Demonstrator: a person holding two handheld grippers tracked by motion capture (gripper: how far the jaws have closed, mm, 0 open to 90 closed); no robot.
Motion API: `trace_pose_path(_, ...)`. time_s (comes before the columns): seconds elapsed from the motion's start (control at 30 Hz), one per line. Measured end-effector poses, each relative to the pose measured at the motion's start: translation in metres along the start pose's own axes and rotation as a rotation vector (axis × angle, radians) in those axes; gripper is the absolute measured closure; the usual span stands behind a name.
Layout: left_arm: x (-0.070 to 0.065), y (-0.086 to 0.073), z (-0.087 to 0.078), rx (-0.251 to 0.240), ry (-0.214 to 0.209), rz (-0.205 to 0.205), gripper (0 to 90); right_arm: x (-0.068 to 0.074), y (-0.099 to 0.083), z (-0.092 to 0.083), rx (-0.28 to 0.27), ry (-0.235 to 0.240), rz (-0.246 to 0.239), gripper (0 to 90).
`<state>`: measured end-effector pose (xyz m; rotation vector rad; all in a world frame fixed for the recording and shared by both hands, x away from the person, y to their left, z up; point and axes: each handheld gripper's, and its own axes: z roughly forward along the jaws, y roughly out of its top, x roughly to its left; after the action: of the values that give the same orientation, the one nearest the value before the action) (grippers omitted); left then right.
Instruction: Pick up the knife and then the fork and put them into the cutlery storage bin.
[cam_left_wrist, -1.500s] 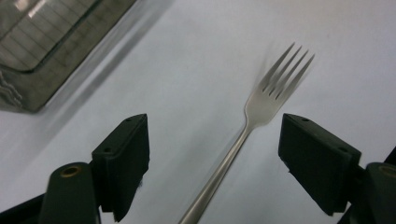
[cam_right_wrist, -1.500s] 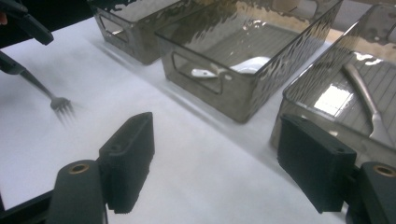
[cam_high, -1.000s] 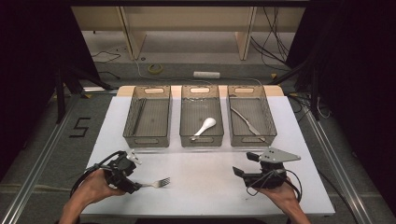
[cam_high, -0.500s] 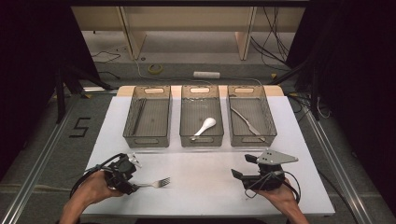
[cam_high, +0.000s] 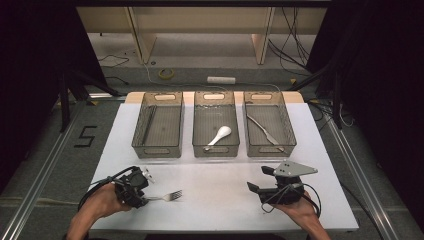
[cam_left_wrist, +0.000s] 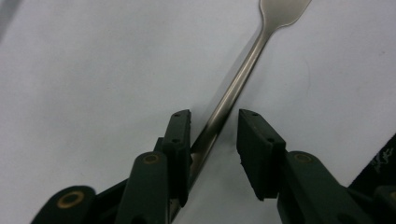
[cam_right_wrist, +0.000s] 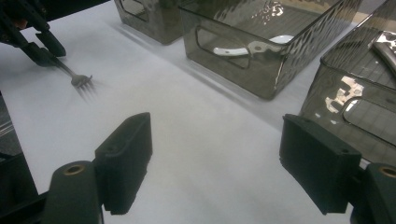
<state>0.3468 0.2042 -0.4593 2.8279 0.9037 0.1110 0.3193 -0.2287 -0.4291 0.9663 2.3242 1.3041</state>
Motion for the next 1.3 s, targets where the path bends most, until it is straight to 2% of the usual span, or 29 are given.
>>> trace_pose_path(0.07, 0.000, 0.000, 0.001, -0.006, -0.001, -0.003, 67.5, 0.000, 0.000, 0.000, 0.001, 0.001, 0.000, 26.4)
trace_pose_path(0.27, -0.001, 0.002, 0.003, 0.004, -0.002, 0.029, 69.2, 0.000, 0.000, 0.001, 0.005, -0.001, -0.002, 26.6)
trace_pose_path(0.4, -0.002, 0.002, 0.003, 0.006, -0.016, 0.058, 75.0, 0.001, 0.000, 0.001, 0.005, -0.002, -0.001, 26.8)
trace_pose_path(0.5, -0.004, 0.003, 0.003, 0.001, -0.023, 0.065, 80.6, 0.001, 0.000, 0.000, 0.005, -0.001, -0.004, 26.8)
trace_pose_path(0.6, -0.002, 0.002, 0.002, 0.002, -0.028, 0.074, 81.5, 0.001, 0.000, 0.000, 0.004, -0.001, -0.002, 26.8)
trace_pose_path(0.77, -0.001, 0.001, 0.003, -0.027, -0.043, 0.030, 82.1, 0.001, 0.001, 0.000, 0.004, 0.001, -0.001, 26.8)
trace_pose_path(0.8, 0.000, 0.002, 0.002, -0.024, -0.041, 0.035, 82.1, 0.001, 0.001, 0.000, 0.002, 0.001, -0.003, 26.8)
trace_pose_path(0.83, -0.001, 0.003, 0.002, -0.036, -0.039, 0.015, 82.2, 0.001, 0.001, 0.000, -0.001, 0.001, -0.002, 26.8)
trace_pose_path(0.87, 0.000, 0.005, 0.001, -0.032, -0.038, 0.012, 82.2, 0.001, 0.001, 0.000, -0.001, 0.001, 0.000, 26.8)
trace_pose_path(1.03, -0.004, 0.015, -0.007, -0.078, -0.050, -0.022, 82.3, 0.001, 0.001, 0.000, -0.005, 0.004, -0.004, 26.8)
trace_pose_path(1.23, -0.013, 0.036, -0.018, -0.114, -0.066, -0.008, 82.4, 0.006, 0.004, 0.002, -0.009, 0.022, -0.020, 26.8)
trace_pose_path(1.3, -0.016, 0.044, -0.020, -0.117, -0.087, 0.002, 82.4, 0.009, 0.005, 0.004, -0.012, 0.032, -0.026, 26.8)
